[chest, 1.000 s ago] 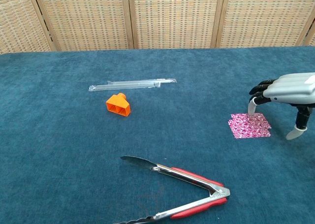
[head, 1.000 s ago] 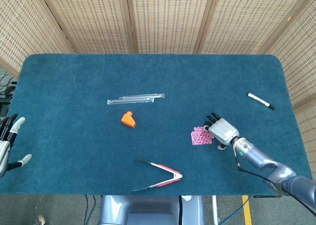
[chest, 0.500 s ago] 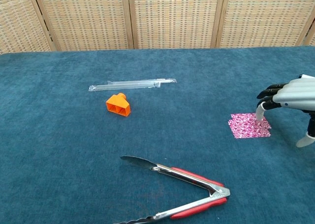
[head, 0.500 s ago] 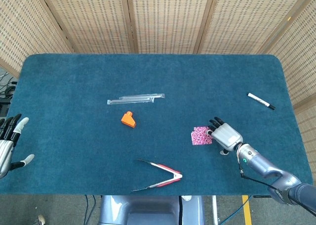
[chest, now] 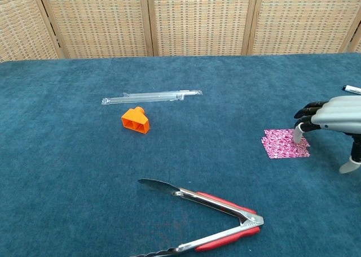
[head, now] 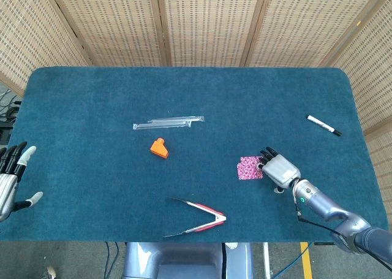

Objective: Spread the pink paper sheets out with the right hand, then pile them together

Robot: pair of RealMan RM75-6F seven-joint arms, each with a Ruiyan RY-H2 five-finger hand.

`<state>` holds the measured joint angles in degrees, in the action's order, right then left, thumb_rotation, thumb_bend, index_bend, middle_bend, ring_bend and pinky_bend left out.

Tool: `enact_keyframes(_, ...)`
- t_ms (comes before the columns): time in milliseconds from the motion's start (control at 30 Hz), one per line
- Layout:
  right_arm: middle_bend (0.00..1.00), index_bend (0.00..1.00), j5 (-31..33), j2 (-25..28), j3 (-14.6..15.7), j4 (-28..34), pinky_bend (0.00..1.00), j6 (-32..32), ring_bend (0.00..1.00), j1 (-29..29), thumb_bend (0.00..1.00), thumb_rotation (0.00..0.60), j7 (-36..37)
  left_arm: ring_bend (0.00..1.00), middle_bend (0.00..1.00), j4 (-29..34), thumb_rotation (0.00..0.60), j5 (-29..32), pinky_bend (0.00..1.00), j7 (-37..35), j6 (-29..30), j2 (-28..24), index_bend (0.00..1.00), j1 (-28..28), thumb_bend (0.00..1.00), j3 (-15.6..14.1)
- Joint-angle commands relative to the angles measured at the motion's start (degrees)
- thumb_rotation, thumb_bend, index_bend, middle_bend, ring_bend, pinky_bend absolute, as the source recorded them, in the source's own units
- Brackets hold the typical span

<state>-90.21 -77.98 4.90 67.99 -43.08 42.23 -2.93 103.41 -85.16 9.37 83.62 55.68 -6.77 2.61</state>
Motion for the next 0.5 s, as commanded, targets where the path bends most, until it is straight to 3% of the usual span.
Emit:
enact_keyframes(33, 0.2, 0.25, -0.1, -0.6, -0.2, -1.1, 0.01, 0.3, 0.0, 0.4, 0.1, 0.6, 0.1, 0.0, 0.0, -0.1, 0.6, 0.1, 0.0, 0.0, 0.0, 0.0, 0.0, 0.0, 0.02, 0.0)
enact_keyframes(500, 0.2, 0.25, 0.9, -3.0, -2.3, -5.9, 0.01, 2.6, 0.0, 3.2, 0.1, 0.6, 0.2, 0.0, 0.0, -1.0, 0.6, 0.9, 0.0, -0.9, 0.1, 0.2, 0.0, 0.4, 0.02, 0.0)
